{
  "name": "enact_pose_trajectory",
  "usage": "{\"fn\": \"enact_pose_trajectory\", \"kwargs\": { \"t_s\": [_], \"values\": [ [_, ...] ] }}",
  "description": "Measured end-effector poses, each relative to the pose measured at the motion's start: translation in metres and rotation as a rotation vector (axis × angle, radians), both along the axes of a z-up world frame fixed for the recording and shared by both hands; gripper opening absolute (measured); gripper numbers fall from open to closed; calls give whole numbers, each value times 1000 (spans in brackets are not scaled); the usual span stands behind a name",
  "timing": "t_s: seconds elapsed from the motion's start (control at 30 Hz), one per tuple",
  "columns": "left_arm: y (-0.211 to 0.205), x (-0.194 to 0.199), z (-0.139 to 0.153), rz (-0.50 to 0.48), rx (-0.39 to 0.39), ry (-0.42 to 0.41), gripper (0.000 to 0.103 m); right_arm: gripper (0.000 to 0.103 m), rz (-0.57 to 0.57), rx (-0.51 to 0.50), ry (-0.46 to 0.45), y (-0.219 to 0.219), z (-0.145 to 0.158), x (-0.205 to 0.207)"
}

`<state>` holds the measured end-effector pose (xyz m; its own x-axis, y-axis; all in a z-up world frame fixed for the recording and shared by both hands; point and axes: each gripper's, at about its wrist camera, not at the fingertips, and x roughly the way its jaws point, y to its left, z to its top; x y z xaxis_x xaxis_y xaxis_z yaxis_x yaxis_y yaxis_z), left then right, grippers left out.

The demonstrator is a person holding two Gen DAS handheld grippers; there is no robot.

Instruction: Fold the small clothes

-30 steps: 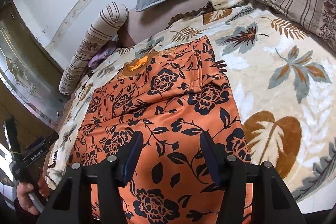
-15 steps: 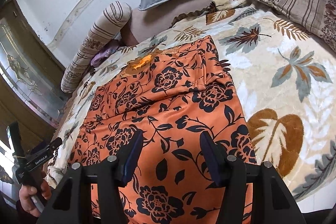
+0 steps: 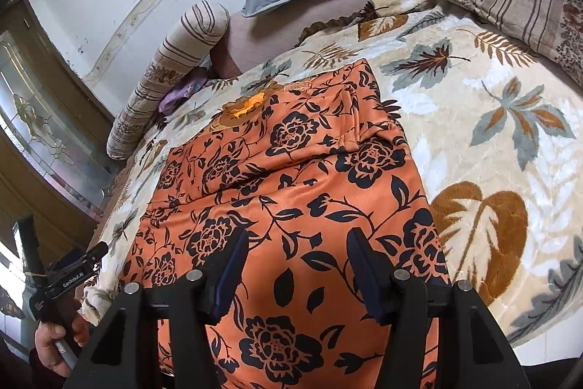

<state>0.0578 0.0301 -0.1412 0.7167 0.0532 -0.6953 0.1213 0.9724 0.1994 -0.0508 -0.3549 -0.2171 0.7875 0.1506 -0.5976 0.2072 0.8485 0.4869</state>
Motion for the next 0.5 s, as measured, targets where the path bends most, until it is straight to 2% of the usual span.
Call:
{"fn": "enact_pose_trajectory", "kwargs": {
  "t_s": [0.5],
  "values": [
    [10, 1, -6, 19, 3, 11, 103, 60, 1, -4, 0, 1, 0, 0]
  ]
}}
